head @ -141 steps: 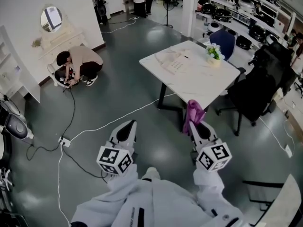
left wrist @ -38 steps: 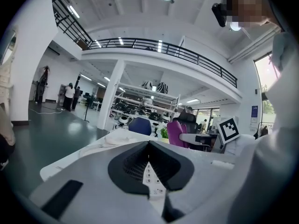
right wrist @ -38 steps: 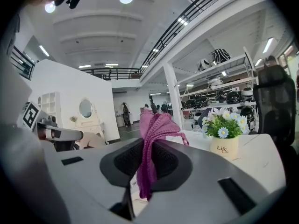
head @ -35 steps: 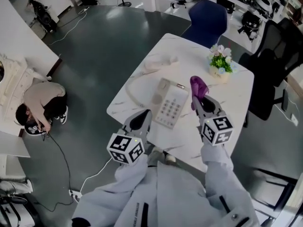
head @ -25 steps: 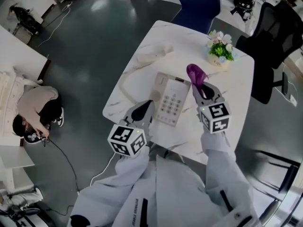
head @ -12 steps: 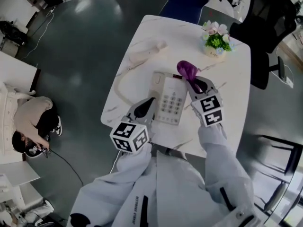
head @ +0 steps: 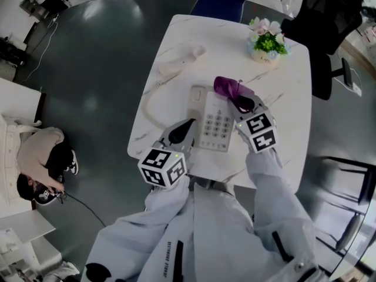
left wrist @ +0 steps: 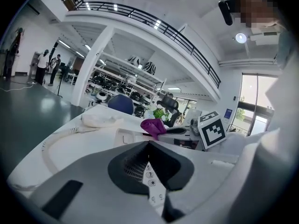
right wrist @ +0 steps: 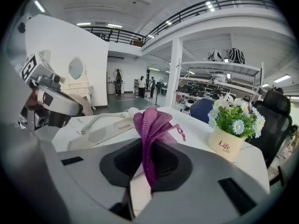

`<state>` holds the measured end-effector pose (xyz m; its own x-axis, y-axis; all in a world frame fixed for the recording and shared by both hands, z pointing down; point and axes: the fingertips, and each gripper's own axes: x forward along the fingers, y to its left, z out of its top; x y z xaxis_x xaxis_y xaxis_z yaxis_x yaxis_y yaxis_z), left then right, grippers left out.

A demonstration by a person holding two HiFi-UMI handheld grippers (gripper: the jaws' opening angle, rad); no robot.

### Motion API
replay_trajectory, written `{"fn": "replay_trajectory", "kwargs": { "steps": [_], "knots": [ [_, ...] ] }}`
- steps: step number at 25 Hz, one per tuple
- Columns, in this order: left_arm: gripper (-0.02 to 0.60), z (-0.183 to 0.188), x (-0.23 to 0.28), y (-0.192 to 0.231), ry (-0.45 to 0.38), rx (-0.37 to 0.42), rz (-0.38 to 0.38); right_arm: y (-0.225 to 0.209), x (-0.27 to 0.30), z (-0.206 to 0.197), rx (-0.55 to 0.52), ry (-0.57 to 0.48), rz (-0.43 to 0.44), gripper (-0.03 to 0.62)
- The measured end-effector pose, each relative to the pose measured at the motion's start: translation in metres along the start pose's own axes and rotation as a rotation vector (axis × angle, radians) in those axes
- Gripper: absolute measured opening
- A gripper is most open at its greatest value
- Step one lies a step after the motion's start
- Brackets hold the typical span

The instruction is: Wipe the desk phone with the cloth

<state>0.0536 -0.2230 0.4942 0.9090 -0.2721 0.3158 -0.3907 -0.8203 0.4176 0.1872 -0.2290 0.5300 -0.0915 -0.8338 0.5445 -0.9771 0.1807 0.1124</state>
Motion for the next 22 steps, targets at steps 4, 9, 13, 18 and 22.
{"fn": "replay_trajectory", "kwargs": {
  "steps": [4,9,13,18,22],
  "knots": [
    [-0.002,-0.003,-0.002,0.001,0.008,0.007,-0.014,0.006,0.002,-0.005,-0.012,0.040,0.010,0.037],
    [-0.002,-0.009,-0.002,-0.003,0.018,0.014,-0.030,0.013,0.000,-0.009,-0.007,0.057,0.025,0.037],
    [-0.002,-0.012,-0.004,-0.005,0.019,0.014,-0.028,0.018,-0.002,-0.012,0.002,0.070,0.035,0.037],
    [-0.002,-0.014,-0.007,-0.011,0.019,0.013,-0.017,0.026,-0.005,-0.016,0.004,0.089,0.060,0.037],
    [-0.002,-0.017,-0.010,-0.022,0.014,-0.002,-0.013,0.035,-0.009,-0.020,-0.013,0.114,0.095,0.036]
  ]
}}
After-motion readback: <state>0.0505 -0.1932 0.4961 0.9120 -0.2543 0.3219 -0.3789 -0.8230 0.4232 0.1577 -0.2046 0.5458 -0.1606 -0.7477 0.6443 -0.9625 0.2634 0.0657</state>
